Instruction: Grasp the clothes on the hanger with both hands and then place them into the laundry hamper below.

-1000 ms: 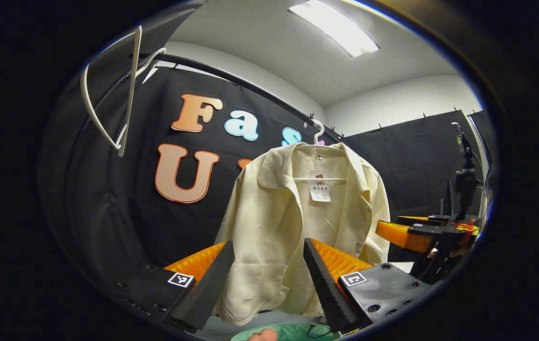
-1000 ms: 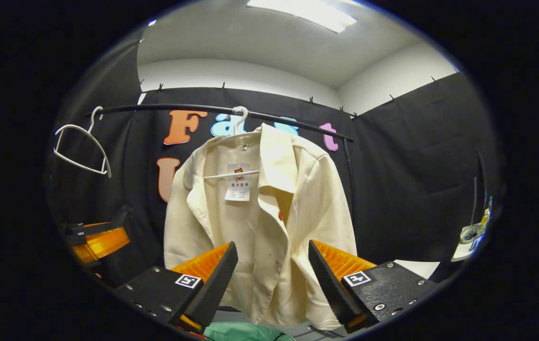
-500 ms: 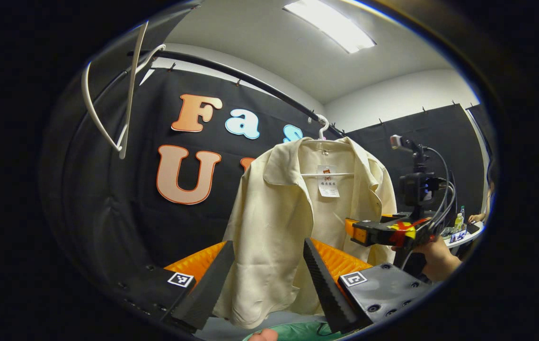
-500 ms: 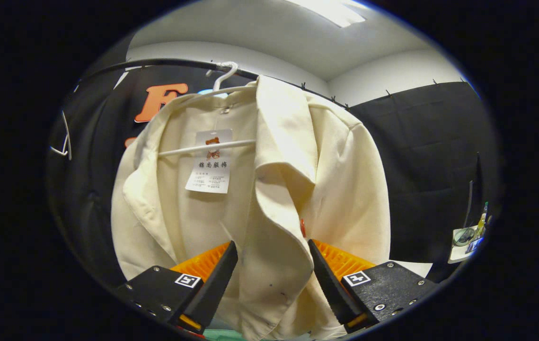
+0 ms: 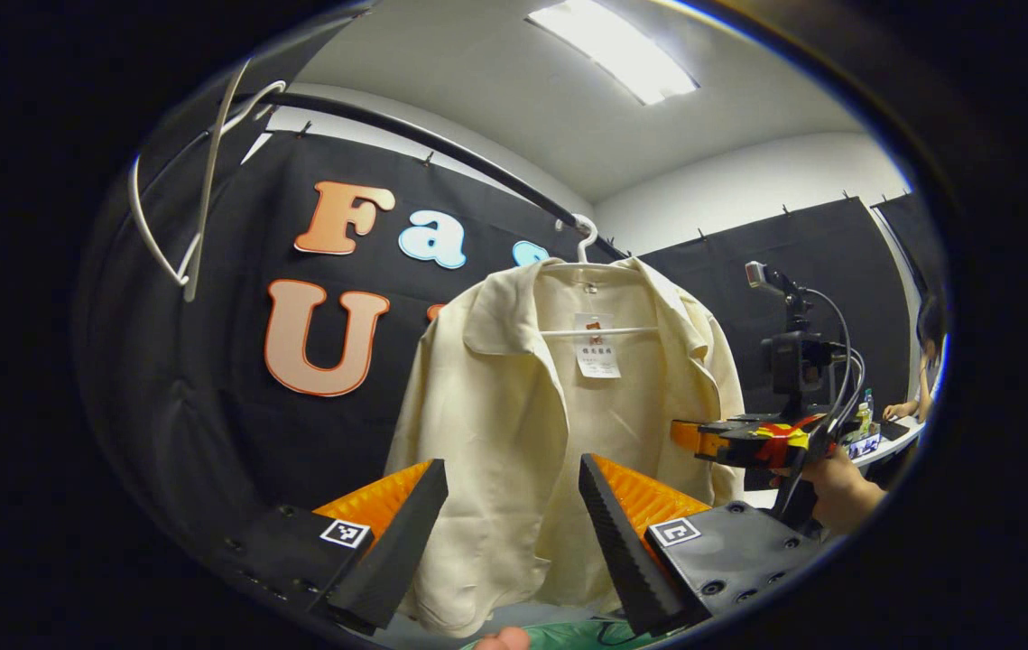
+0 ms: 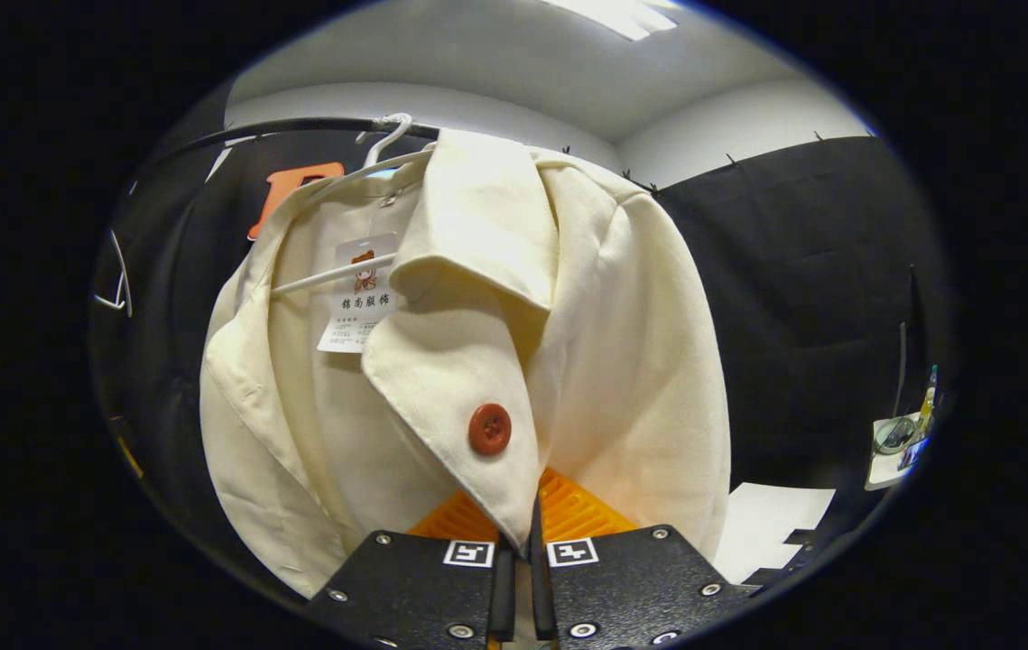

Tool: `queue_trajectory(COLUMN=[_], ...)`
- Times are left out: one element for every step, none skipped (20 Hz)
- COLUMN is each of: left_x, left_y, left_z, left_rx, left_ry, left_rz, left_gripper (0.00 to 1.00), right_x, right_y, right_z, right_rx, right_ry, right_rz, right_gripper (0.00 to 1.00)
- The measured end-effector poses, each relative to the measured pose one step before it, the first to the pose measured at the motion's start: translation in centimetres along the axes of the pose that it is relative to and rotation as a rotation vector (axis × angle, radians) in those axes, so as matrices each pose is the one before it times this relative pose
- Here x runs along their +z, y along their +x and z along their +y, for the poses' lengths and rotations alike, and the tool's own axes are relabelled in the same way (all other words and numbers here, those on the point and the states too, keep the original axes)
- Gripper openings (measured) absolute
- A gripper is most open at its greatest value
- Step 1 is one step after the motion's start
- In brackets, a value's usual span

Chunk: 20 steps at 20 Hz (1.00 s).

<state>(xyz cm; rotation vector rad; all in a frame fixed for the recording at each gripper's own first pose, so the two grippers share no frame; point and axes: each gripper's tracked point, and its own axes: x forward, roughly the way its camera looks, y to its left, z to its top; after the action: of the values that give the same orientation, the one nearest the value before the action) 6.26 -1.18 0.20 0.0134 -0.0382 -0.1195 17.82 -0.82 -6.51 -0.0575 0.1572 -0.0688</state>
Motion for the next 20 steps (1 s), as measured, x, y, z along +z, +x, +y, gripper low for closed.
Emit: queue_trajectory(left_x=[-0.101, -0.133, -0.15, -0.337, -0.409, -0.33, -0.431, -0.485, -0.592, -0.565, -0.446, -0.325, -0.206, -0.221, -0.255, -0.05, -0.124, -0.04, -0.132, 0.03], left_y=[0.945, 1.094, 1.178, 1.223, 1.304, 1.319, 1.376, 1.372, 1.068, 0.914, 0.87, 0.592, 0.572, 0.65, 0.535, 0.345, 0.463, 0.292, 0.281, 0.247], left_z=[-0.584, -0.492, -0.486, -0.652, -0.684, -0.522, -0.166, -0.06, 0.339, 0.439, 0.434, 0.655, 0.567, 0.619, 0.564, 0.616, 0.968, 1.043, 1.1, 0.998], left_rx=[-0.00842, -0.00256, -0.00167, -0.00769, -0.00461, -0.00378, 0.00287, 0.01253, 0.02627, 0.03464, 0.04205, 0.04188, 0.03762, 0.03489, 0.03038, 0.02574, 0.03498, 0.03609, 0.03632, 0.02506], left_ry=[0.00248, 0.00596, 0.00891, 0.00833, 0.00419, 0.00451, 0.00389, 0.0024, 0.00014, -0.00474, -0.00866, -0.00395, 0.00398, 0.00939, 0.01293, 0.01148, 0.00963, 0.01374, 0.01229, 0.00626], left_rz=[-0.00572, -0.005, -0.00136, 0.00325, 0.00031, 0.00015, -0.00172, 0.00138, 0.00492, 0.00722, 0.0034, -0.0029, -0.00251, 0.00089, 0.00128, -0.0019, -0.00339, -0.00088, -0.00013, -0.00404], left_gripper=[0.96, 0.96, 0.96, 0.93, 0.96, 0.96, 0.93, 0.94, 0.95, 1.0, 0.96, 0.99, 0.99, 0.99, 0.99, 0.99, 0.99, 0.98, 0.96, 0.96], right_x=[0.364, 0.368, 0.529, 0.537, 0.386, 0.407, 0.168, 0.039, 0.04, 0.081, 0.117, 0.187, 0.074, 0.088, 0.099, 0.034, 0.016, -0.004, -0.058, 0.089], right_y=[-0.542, -0.572, -0.55, -0.607, -0.588, -0.353, -0.264, -0.043, -0.008, -0.007, -0.075, -0.061, -0.066, -0.154, -0.133, -0.31, -0.174, -0.039, -0.049, 0.153], right_z=[0.197, -0.033, 0.011, 0.042, 0.127, 0.204, -0.008, -0.073, 0.114, 0.11, 0.074, -0.027, 0.028, 0.243, 0.232, 0.059, 0.091, 0.044, -0.017, -0.283], right_rx=[0.01498, 0.01007, 0.00702, 0.00678, 0.0056, 0.00658, 0.00205, 0.00275, 0.00757, 0.00739, 0.00684, 0.00335, 0.00288, 0.00643, 0.00469, 0.00252, 0.00305, 0.0025, 0.00382, 0.00136], right_ry=[-0.00959, -0.01117, -0.00963, -0.00632, -0.00362, -0.00403, -0.00747, -0.00537, -0.00073, 0.00235, 0.00105, -0.00545, -0.006, -0.00511, -0.00512, -0.00702, -0.00646, -0.00259, -0.00043, 0.0012], right_rz=[-0.00835, -0.0095, -0.01294, -0.01271, -0.00988, -0.01183, -0.00415, -0.00341, -0.00205, -0.00216, -0.0043, -0.00348, -0.00173, -0.00136, -0.0016, -0.00179, -0.00084, 0.00141, 0.00018, -0.00118], right_gripper=[0.06, 0.06, 0.06, 0.06, 0.06, 0.06, 0.06, 0.06, 0.06, 0.06, 0.06, 0.06, 0.06, 0.06, 0.06, 0.06, 0.06, 0.06, 0.06, 0.06])
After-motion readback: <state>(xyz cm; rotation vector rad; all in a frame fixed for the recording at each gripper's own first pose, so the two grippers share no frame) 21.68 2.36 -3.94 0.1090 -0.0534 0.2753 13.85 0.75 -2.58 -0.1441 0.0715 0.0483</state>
